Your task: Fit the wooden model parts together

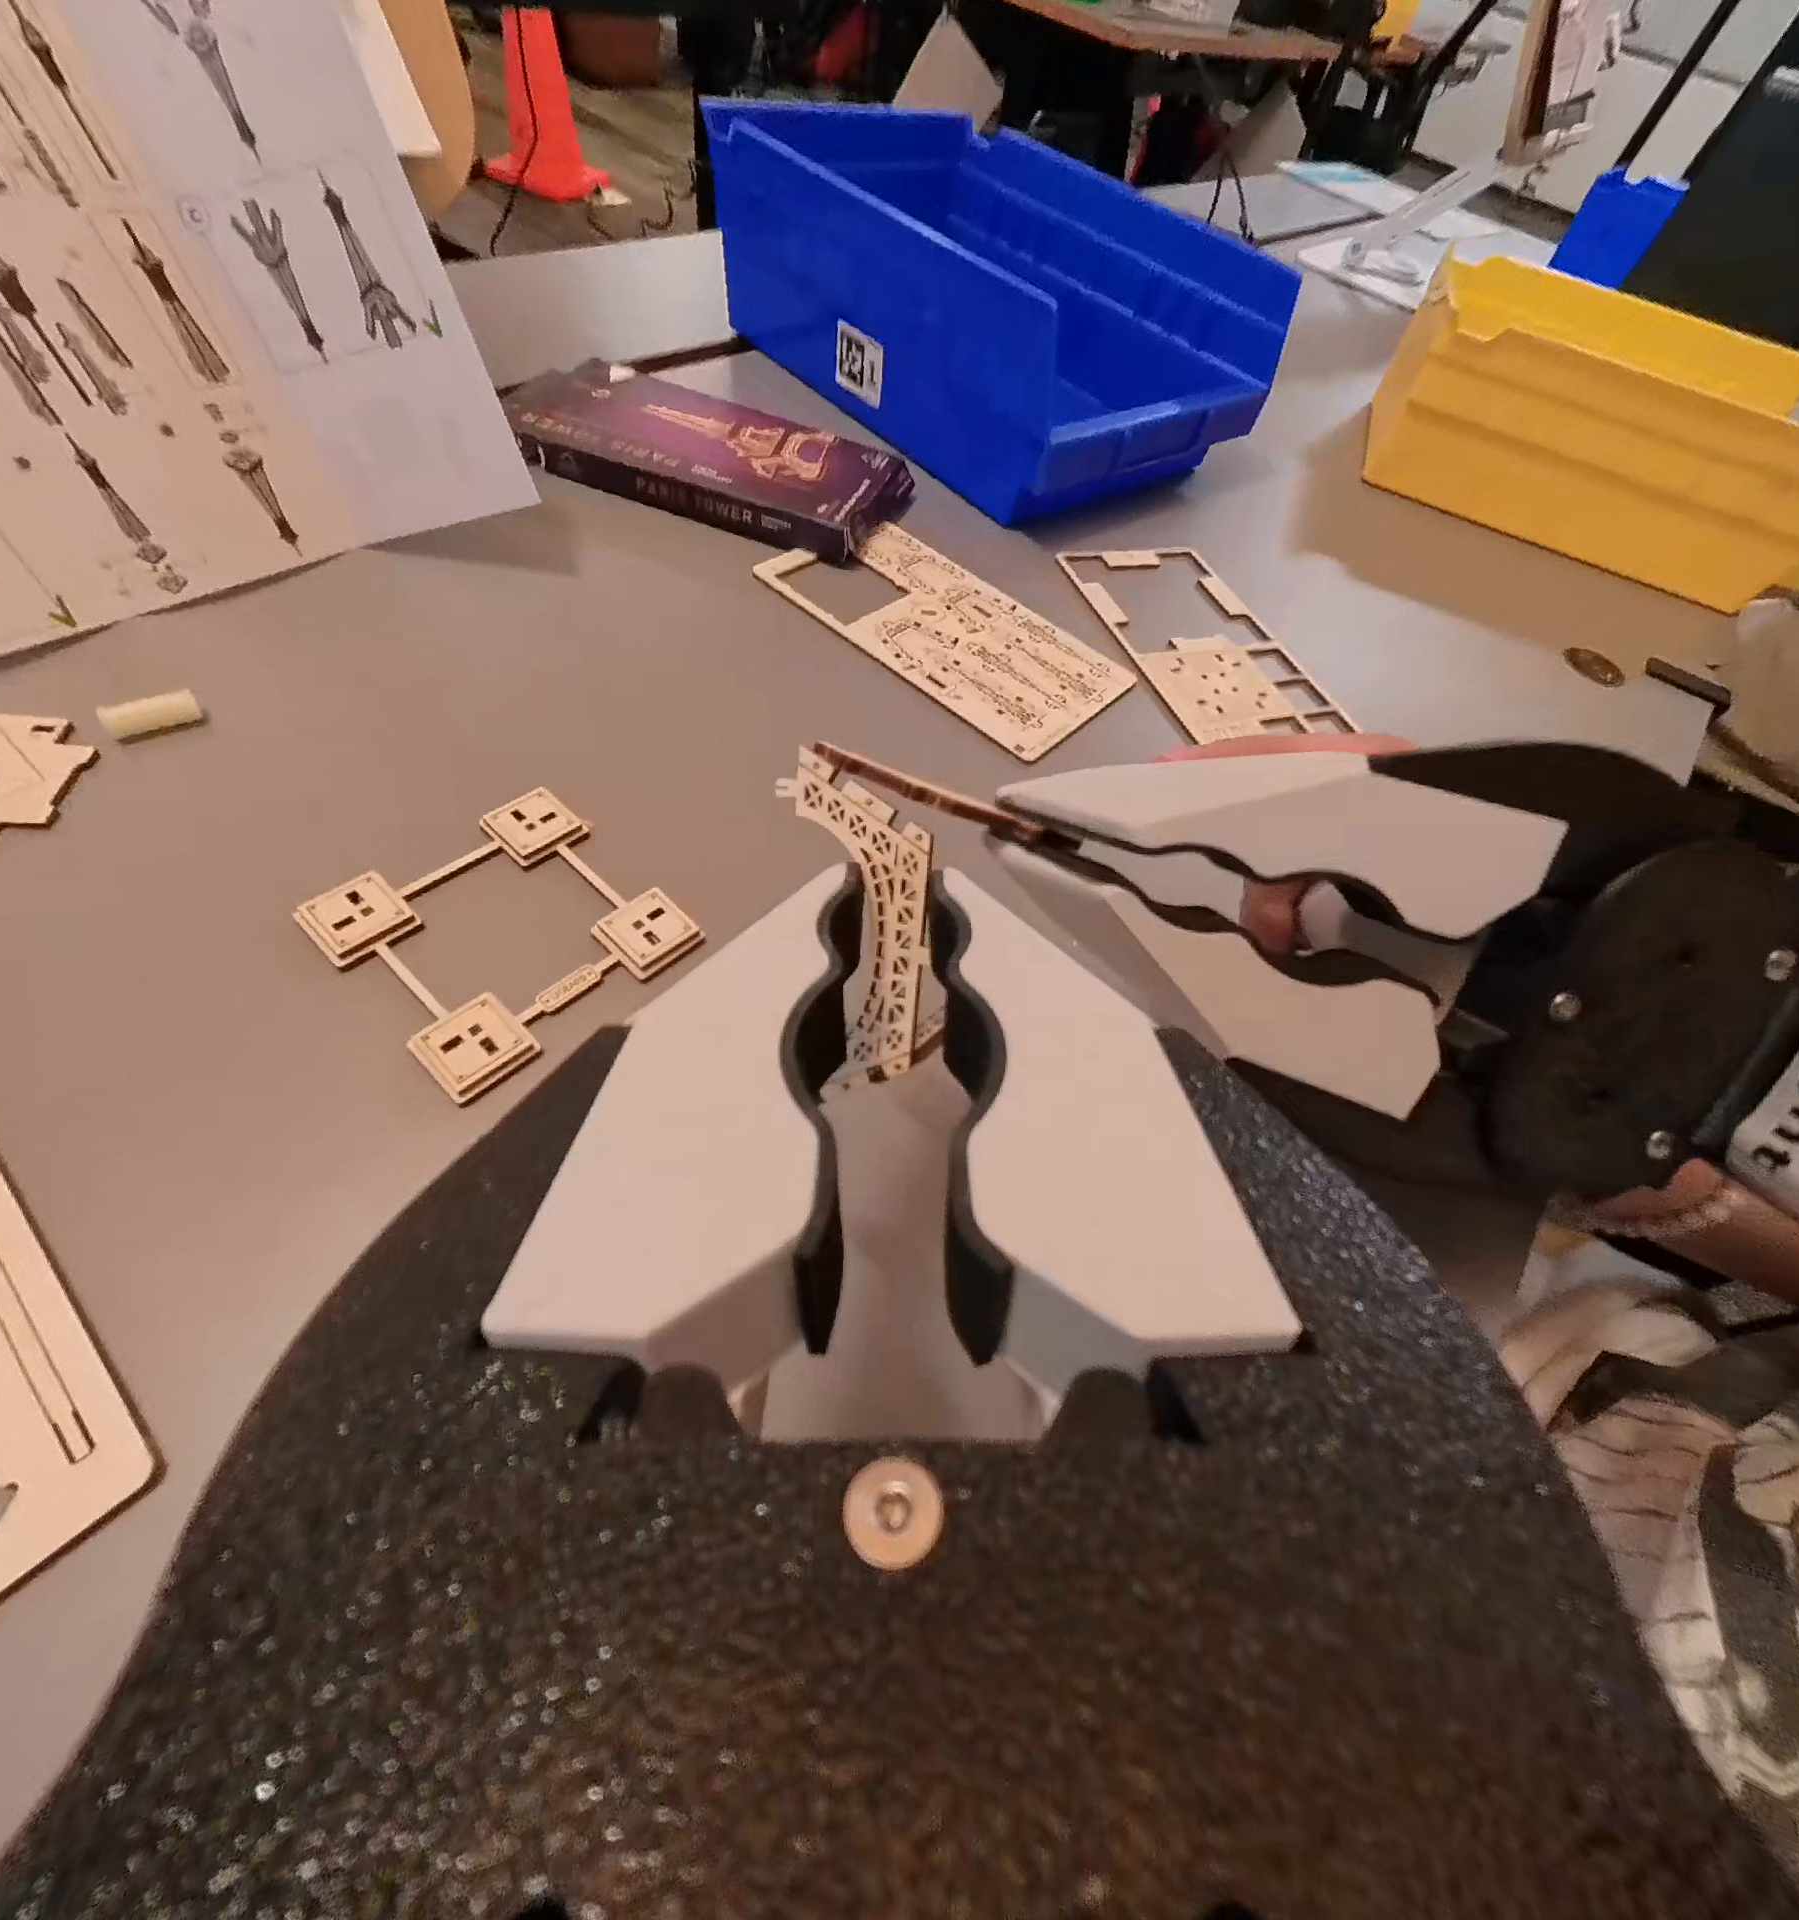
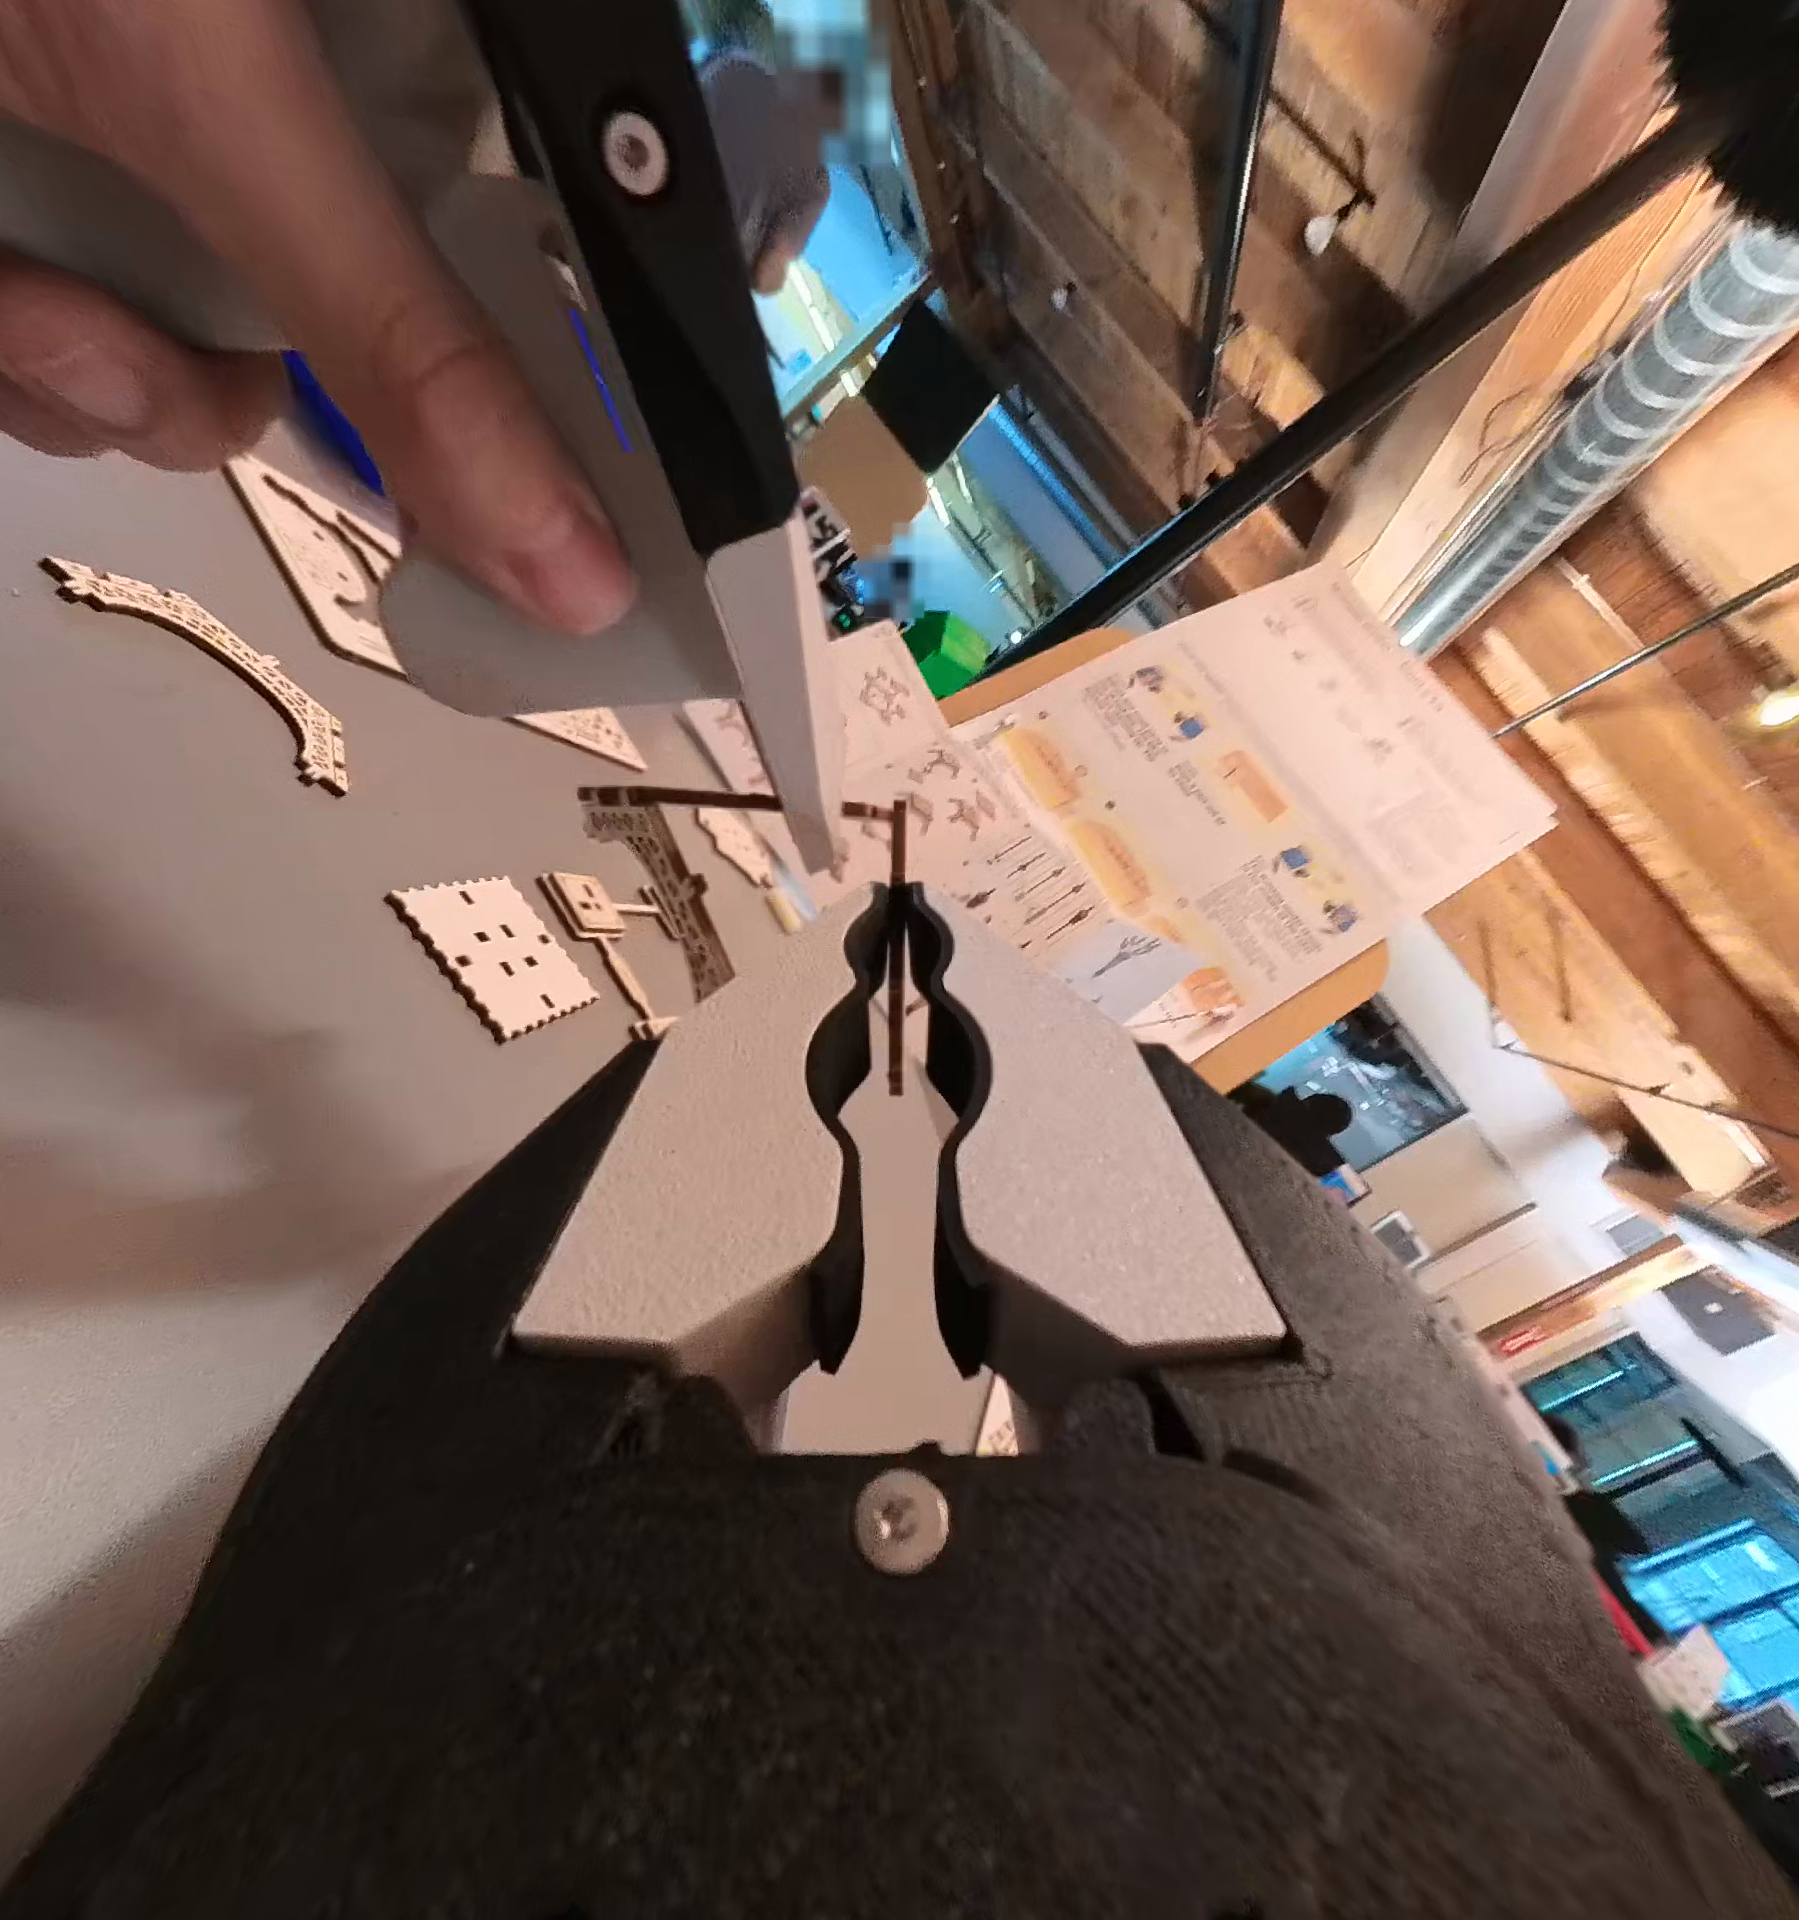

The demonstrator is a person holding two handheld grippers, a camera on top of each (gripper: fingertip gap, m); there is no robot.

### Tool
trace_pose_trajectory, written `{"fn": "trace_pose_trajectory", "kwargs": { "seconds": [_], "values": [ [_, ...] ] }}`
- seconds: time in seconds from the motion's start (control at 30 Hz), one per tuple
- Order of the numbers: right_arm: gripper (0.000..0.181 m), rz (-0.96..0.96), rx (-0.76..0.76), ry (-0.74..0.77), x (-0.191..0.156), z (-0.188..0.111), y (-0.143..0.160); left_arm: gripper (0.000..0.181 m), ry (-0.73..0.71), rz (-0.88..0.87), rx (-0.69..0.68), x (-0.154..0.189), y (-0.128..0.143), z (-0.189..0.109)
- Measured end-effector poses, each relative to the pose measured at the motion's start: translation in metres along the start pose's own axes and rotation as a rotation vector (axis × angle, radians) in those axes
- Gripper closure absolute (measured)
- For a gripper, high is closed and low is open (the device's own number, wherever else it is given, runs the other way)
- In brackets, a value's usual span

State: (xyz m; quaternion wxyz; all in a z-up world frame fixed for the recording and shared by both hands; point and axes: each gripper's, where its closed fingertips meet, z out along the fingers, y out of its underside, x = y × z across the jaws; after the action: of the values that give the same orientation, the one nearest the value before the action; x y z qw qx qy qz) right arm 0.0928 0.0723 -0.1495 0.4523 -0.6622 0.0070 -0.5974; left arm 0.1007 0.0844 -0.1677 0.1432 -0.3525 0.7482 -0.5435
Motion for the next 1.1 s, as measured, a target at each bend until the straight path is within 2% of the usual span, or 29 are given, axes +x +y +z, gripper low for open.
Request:
{"fn": "trace_pose_trajectory", "kwargs": {
  "seconds": [0.17, 0.6, 0.87, 1.1],
  "values": [
    [0.181, -0.079, -0.019, 0.058, 0.004, -0.001, -0.002, 0.172, -0.072, 0.058, 0.041, -0.001, -0.009, -0.006],
    [0.181, -0.155, -0.01, 0.096, 0.007, -0.005, -0.008, 0.172, -0.071, 0.036, 0.017, 0.001, -0.009, -0.006],
    [0.181, -0.168, -0.016, 0.043, -0.001, -0.003, -0.004, 0.172, -0.059, 0.123, -0.035, -0.004, 0.001, -0.005],
    [0.181, -0.178, -0.004, -0.063, -0.02, -0.001, -0.001, 0.169, 0.076, 0.119, -0.055, -0.007, 0.021, -0.002]
  ]
}}
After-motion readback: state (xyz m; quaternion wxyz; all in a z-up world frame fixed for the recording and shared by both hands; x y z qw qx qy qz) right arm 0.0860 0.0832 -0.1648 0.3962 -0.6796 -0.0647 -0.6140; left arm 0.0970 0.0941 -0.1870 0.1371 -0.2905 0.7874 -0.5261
